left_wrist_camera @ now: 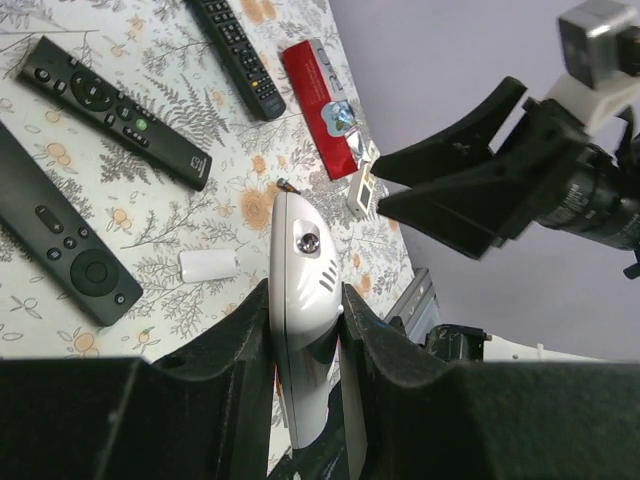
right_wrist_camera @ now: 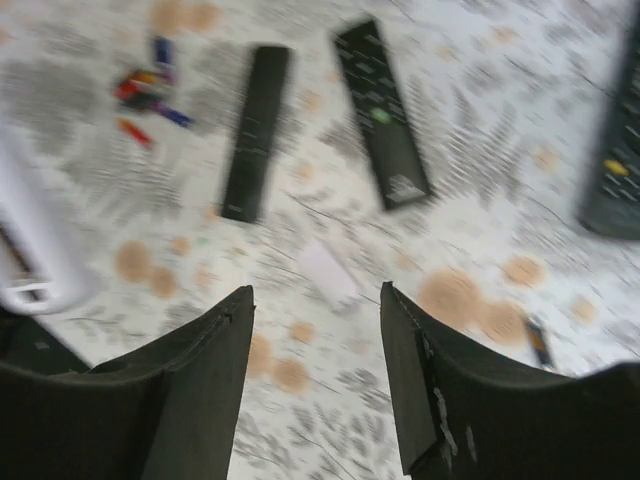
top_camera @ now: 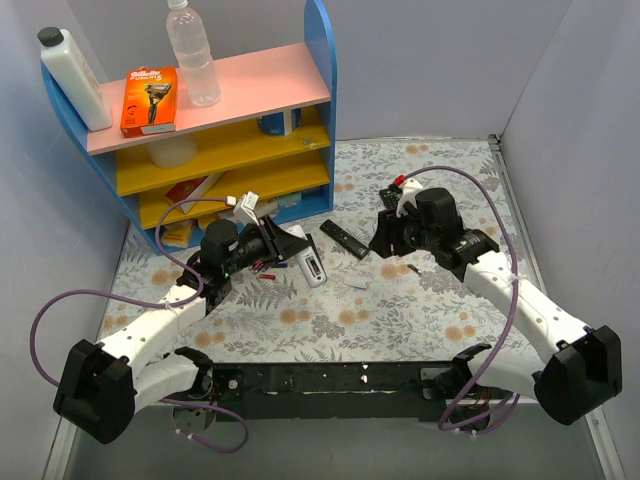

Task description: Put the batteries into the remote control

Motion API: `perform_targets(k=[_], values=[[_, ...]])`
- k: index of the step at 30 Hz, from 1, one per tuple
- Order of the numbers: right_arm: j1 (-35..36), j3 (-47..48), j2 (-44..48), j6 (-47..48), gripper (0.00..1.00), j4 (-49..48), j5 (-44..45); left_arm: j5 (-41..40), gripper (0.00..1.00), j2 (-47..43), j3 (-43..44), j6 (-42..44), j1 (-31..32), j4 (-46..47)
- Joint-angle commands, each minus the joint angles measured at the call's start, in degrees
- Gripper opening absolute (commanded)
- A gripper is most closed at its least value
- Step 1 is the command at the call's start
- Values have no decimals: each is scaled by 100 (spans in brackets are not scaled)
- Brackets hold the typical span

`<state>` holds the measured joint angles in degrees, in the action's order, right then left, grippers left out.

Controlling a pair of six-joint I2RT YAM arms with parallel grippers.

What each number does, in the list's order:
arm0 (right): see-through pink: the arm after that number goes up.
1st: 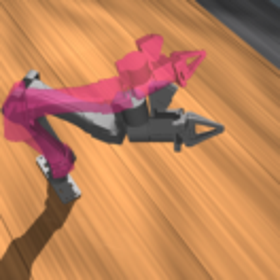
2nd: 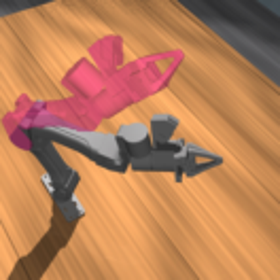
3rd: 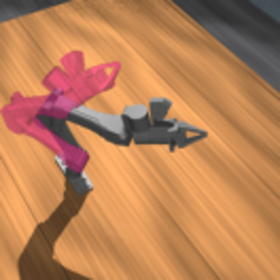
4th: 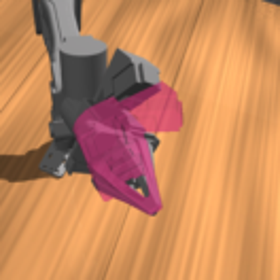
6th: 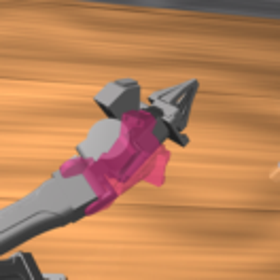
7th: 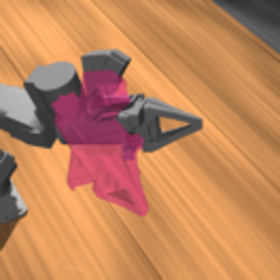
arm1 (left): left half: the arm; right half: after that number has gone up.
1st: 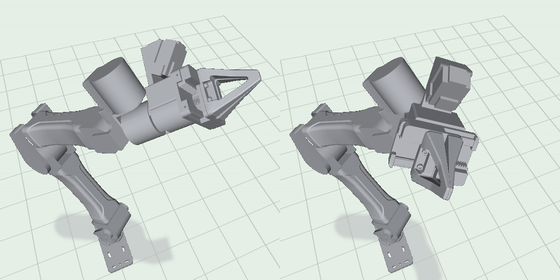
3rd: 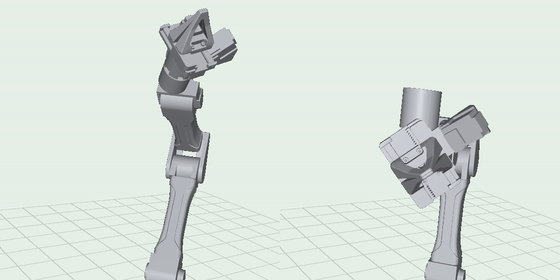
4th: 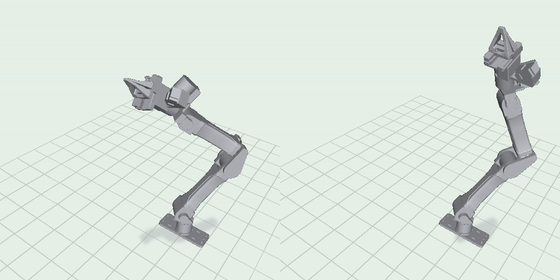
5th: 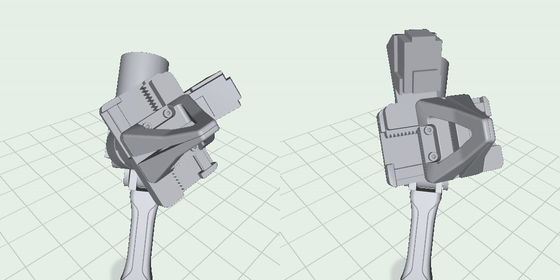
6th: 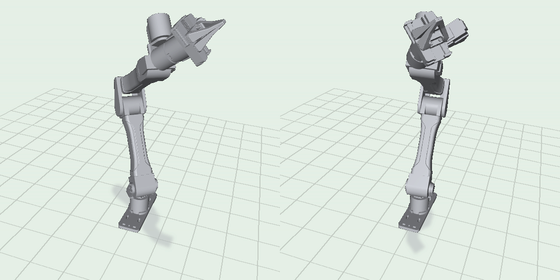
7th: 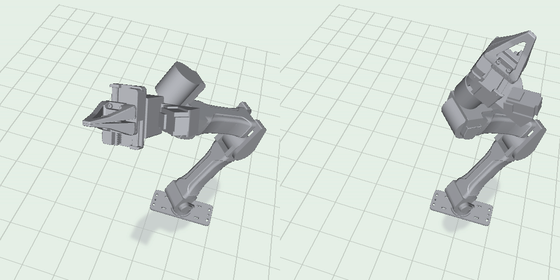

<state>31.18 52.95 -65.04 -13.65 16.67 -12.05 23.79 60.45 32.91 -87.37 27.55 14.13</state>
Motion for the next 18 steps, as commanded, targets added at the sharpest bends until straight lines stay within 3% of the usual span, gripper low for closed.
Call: perform_targets(k=[1,8,13,18], values=[[-577,76,-368,855,59,1479,1179,-103,0,-68,-91,80,-13,-103],[-1447,-276,-808,943,50,1436,1724,-15,0,-33,-109,159,-13,-103],[-1615,-338,-1256,1031,36,1234,1794,47,0,-50,-109,212,-13,-139],[-1659,-312,-1564,1180,34,1120,1750,56,0,-129,-179,212,-4,-165]])
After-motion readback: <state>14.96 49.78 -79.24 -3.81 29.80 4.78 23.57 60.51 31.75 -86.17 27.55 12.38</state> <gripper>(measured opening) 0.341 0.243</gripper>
